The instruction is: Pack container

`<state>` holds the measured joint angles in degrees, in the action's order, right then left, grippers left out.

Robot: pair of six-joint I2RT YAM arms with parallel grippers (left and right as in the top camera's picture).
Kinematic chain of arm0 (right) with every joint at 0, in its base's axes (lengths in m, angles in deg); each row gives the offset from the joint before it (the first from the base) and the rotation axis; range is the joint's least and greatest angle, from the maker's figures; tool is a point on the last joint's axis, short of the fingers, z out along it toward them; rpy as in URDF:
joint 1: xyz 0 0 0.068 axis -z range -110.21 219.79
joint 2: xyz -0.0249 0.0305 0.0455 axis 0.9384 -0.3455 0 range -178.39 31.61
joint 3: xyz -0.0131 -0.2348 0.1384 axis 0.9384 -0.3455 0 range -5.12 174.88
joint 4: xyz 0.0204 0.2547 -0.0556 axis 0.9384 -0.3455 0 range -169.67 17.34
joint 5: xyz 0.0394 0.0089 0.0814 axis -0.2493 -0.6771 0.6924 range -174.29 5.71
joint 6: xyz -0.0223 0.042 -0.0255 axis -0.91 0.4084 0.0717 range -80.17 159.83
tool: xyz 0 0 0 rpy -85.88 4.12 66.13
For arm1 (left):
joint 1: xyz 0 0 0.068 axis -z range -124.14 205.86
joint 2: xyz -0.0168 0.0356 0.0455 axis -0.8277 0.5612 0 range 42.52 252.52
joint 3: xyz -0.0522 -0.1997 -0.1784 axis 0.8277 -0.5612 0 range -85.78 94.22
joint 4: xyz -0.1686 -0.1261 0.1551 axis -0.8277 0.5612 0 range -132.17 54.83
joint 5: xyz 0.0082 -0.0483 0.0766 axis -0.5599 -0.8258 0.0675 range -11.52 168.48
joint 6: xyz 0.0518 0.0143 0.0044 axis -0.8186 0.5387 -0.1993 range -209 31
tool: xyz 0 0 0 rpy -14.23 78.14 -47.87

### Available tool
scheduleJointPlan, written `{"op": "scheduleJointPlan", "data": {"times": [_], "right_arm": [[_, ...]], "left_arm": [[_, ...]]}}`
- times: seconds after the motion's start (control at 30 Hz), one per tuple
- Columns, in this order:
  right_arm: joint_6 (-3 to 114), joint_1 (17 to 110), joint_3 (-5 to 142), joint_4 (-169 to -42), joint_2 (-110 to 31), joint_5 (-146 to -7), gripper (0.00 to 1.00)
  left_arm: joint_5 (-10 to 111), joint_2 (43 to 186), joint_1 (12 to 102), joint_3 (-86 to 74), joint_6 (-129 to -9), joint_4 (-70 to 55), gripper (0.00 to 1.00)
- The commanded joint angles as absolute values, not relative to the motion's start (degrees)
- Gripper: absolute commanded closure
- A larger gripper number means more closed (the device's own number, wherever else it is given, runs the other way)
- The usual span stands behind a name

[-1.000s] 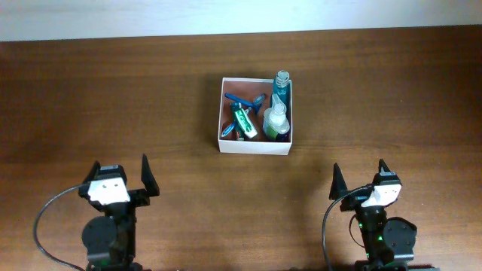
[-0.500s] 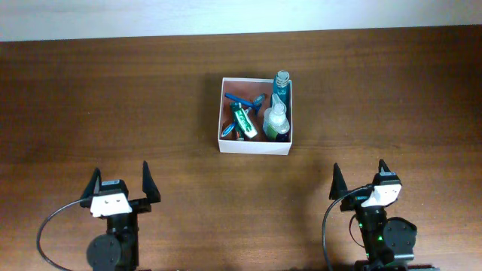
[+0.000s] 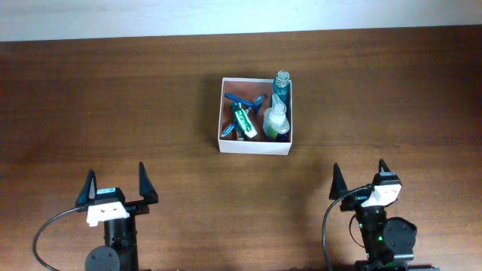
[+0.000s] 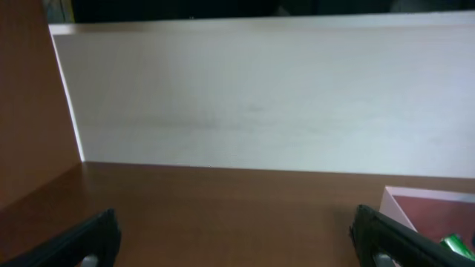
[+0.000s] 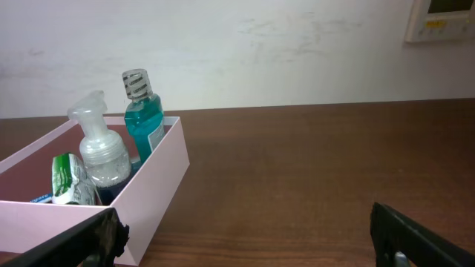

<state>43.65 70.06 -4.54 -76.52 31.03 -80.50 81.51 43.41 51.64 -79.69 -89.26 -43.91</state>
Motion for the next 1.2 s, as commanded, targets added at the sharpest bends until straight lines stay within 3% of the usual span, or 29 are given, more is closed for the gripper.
{"op": "scheduleJointPlan", "data": {"times": [0.0,0.3,0.7,1.17], "right_arm": [[43.23,69.80,-4.80,-76.79,31.29,-80.20,0.02],[43.23,69.80,-4.80,-76.79,31.29,-80.22,0.02],[43.23,69.80,-4.80,-76.79,31.29,-80.22,0.02],[43.23,69.80,-4.80,-76.79,31.29,-80.22,0.02]], "left_arm": [[81.94,42.80,51.85,-81.07,-89.95,-46.25,0.01],[82.47,42.80,51.85,-85.31,-89.95,-50.77,0.00],[79.76,42.80,51.85,-85.31,-89.95,-37.35,0.00],[78.67,42.82,51.85,-85.24,-89.93,-37.40,0.01]]}}
